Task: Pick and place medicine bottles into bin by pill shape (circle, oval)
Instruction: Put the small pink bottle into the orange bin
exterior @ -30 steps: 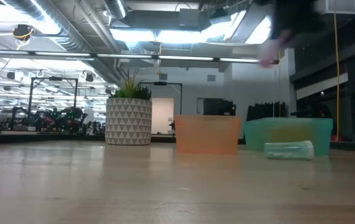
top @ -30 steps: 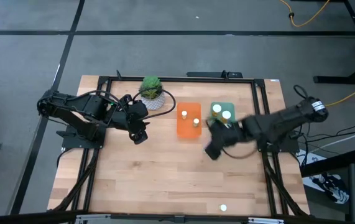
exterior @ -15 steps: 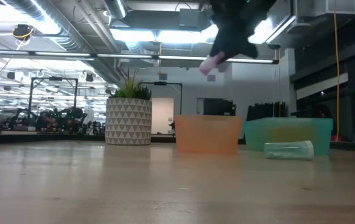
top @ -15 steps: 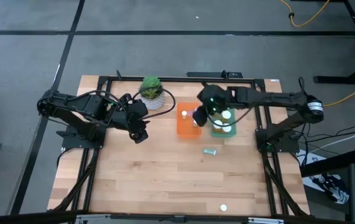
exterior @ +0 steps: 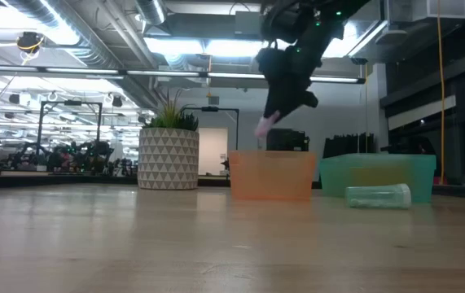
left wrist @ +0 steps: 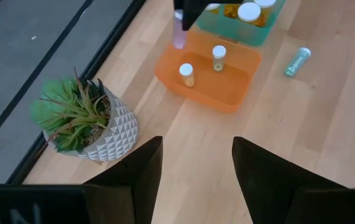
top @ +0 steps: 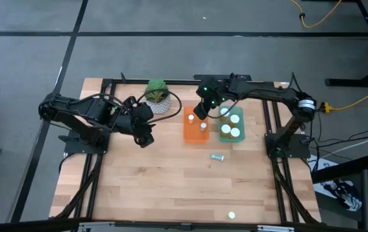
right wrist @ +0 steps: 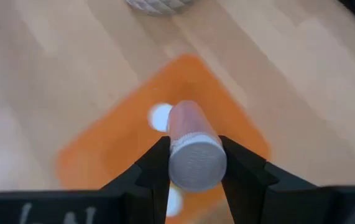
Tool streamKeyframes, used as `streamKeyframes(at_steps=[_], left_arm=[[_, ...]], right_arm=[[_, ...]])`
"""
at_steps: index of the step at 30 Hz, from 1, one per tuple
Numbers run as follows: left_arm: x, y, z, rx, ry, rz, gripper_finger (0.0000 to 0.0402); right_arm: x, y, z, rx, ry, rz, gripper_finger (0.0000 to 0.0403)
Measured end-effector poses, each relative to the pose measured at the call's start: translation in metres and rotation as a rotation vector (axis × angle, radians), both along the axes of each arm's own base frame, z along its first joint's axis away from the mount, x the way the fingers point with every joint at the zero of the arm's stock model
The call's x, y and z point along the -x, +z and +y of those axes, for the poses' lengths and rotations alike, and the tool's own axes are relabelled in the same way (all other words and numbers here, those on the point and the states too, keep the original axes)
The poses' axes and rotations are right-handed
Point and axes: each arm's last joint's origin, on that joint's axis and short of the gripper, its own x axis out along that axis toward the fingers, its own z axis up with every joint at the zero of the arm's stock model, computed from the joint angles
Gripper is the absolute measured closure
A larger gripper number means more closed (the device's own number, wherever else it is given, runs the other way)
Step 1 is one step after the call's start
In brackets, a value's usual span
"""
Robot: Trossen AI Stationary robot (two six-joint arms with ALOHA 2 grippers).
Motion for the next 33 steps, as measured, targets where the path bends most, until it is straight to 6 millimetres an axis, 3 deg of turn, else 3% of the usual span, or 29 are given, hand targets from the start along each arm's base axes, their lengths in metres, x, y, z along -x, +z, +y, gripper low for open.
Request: streamKeyframes(at_steps=[7, 14, 33], left_arm=[[0.0, 0.0, 0.0, 0.0, 0.0, 0.0, 0.0215], [0.0, 0.0, 0.0, -0.002, 0.001, 0.0, 0.0215], [0.0, 0.0, 0.0, -0.001, 0.001, -0.001, 0.0215]], right_arm=[[-0.007, -0.003, -0.01, 0.025, 0.06, 0.197, 0.0281], [-0.015, -0.021, -0.007, 0.008, 0.092, 0.274, 0.0281], [-0.031, -0.042, 0.008, 0.053, 0.127, 0.317, 0.0281]])
